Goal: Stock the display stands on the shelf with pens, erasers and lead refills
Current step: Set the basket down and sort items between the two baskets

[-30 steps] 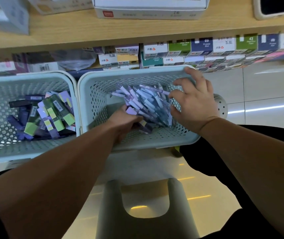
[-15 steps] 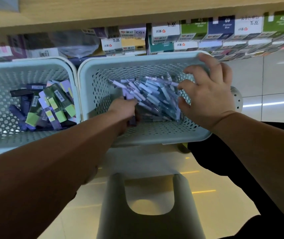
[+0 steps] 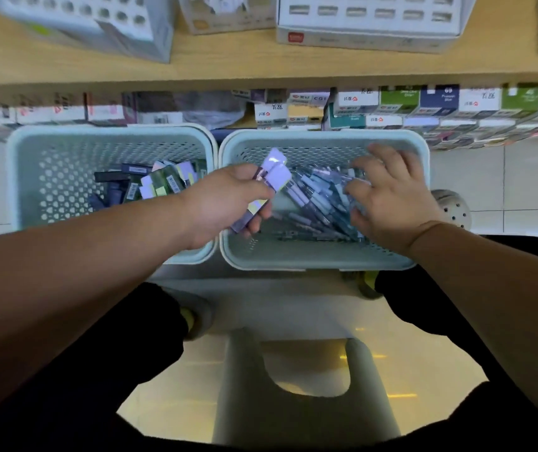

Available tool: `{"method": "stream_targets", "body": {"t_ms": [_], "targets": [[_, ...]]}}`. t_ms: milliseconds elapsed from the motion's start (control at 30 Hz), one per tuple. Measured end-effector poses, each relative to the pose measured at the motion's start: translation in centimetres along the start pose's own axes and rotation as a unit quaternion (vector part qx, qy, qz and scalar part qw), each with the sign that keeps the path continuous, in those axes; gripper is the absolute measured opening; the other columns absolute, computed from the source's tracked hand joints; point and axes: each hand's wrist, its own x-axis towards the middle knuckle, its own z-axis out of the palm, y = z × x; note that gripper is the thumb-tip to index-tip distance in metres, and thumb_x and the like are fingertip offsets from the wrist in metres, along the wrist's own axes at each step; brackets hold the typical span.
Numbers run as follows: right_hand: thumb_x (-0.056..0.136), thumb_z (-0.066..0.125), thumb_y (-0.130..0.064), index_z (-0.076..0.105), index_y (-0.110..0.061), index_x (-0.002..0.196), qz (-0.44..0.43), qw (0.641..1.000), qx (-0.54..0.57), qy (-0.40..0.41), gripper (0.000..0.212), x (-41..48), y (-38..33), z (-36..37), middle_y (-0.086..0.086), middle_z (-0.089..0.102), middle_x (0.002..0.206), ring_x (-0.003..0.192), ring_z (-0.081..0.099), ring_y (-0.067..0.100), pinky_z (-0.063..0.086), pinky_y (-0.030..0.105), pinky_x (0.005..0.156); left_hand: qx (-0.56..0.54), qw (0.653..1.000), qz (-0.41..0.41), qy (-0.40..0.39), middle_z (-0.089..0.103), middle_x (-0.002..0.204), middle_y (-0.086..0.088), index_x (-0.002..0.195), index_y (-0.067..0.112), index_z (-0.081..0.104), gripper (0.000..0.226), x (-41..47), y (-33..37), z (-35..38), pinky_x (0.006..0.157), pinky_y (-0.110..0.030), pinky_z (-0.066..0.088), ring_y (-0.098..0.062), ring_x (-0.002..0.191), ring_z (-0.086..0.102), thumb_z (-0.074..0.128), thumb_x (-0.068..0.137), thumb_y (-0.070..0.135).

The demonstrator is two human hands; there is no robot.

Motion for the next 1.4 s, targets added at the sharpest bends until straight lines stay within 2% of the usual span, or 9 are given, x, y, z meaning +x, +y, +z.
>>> {"method": "stream_targets", "body": {"t_ms": [167,333,467,667,733,833,1033,1233,1400], "targets": [[0.090,0.057,-0.044,0.064,-0.023,0.125,0.105,0.973,0.081,-0.191,0.041,3.5,-3.4,-1.8,0.008,0.047,0.142,0.136,0.032,0.034,0.029,0.049,0.111,-0.058,0.987,0.069,0.136,0.061,0.072,-0.007,0.097,0.010,0.056,0.004,-3.0,-1.3,-4.2,0.046,-0.025,0.039,-0.020,0.050,0.053,0.052,0.099,0.011],[0.090,0.059,-0.057,0.051,-0.027,0.141,0.197,0.918,0.141,-0.313,0.060,5.1,-4.7,-1.3,0.011,0.034,0.155,0.144,0.028,0.034,0.033,0.047,0.116,-0.072,0.974,-0.030,0.210,0.063,0.081,-0.012,0.093,0.011,0.056,0.006,-3.2,-5.7,-8.4,0.050,-0.027,0.043,-0.023,0.055,0.055,0.053,0.099,0.010],[0.088,0.065,-0.052,0.046,-0.020,0.146,0.242,0.910,0.171,-0.291,0.069,4.8,-5.1,-1.6,0.014,0.036,0.155,0.141,0.036,0.035,0.035,0.041,0.115,-0.130,0.962,-0.086,0.225,0.063,0.092,-0.018,0.100,0.013,0.052,0.010,-1.9,-7.7,-10.1,0.057,-0.031,0.039,-0.025,0.066,0.058,0.054,0.097,0.005],[0.088,0.072,-0.037,0.037,-0.017,0.152,0.294,0.887,0.223,-0.277,0.075,4.5,-4.4,-1.5,0.013,0.033,0.158,0.139,0.042,0.034,0.037,0.038,0.113,0.043,0.962,-0.113,0.245,0.047,0.071,-0.011,0.083,0.006,0.049,0.019,-0.4,-7.6,-10.6,0.063,-0.032,0.031,-0.028,0.064,0.041,0.054,0.096,0.018],[0.090,0.070,-0.041,0.029,-0.014,0.156,0.300,0.882,0.217,-0.292,0.082,4.6,-4.0,-1.2,0.012,0.030,0.160,0.142,0.038,0.033,0.036,0.039,0.114,0.104,0.954,-0.103,0.260,0.060,0.100,-0.018,0.112,0.008,0.058,0.028,0.1,-7.2,-10.2,0.071,-0.036,0.043,-0.038,0.086,0.059,0.053,0.096,0.031],[0.089,0.069,-0.043,0.023,-0.014,0.159,0.308,0.873,0.215,-0.310,0.088,4.9,-3.7,-0.9,0.014,0.025,0.162,0.142,0.039,0.036,0.037,0.041,0.113,0.211,0.929,-0.031,0.303,0.047,0.136,-0.015,0.139,0.021,0.048,0.050,0.2,-6.3,-8.7,0.098,-0.046,0.045,-0.039,0.120,0.050,0.053,0.096,0.046],[0.085,0.076,-0.038,0.023,-0.009,0.156,0.327,0.873,0.219,-0.287,0.093,5.4,-4.0,-0.1,0.015,0.020,0.157,0.137,0.043,0.036,0.039,0.038,0.112,0.136,0.958,0.064,0.245,0.058,0.092,0.004,0.124,0.020,0.054,0.036,1.0,-5.4,-3.6,0.076,-0.032,0.044,-0.022,0.085,0.058,0.060,0.096,0.042],[0.065,0.092,-0.044,0.024,-0.010,0.152,0.372,0.863,0.226,-0.255,0.116,5.2,-4.3,1.5,0.014,0.030,0.152,0.139,0.038,0.035,0.037,0.040,0.116,0.108,0.950,0.082,0.281,0.057,0.116,-0.005,0.132,0.024,0.049,0.052,2.0,-7.2,-1.9,0.096,-0.050,0.049,-0.025,0.104,0.057,0.048,0.092,0.057],[0.059,0.095,-0.044,0.016,-0.014,0.156,0.410,0.840,0.244,-0.257,0.128,5.7,-4.5,2.8,0.017,0.039,0.153,0.138,0.041,0.038,0.042,0.045,0.112,0.151,0.937,0.104,0.297,0.052,0.123,-0.005,0.135,0.019,0.049,0.047,2.2,-7.6,-1.7,0.097,-0.049,0.050,-0.024,0.110,0.055,0.047,0.098,0.048]]}}
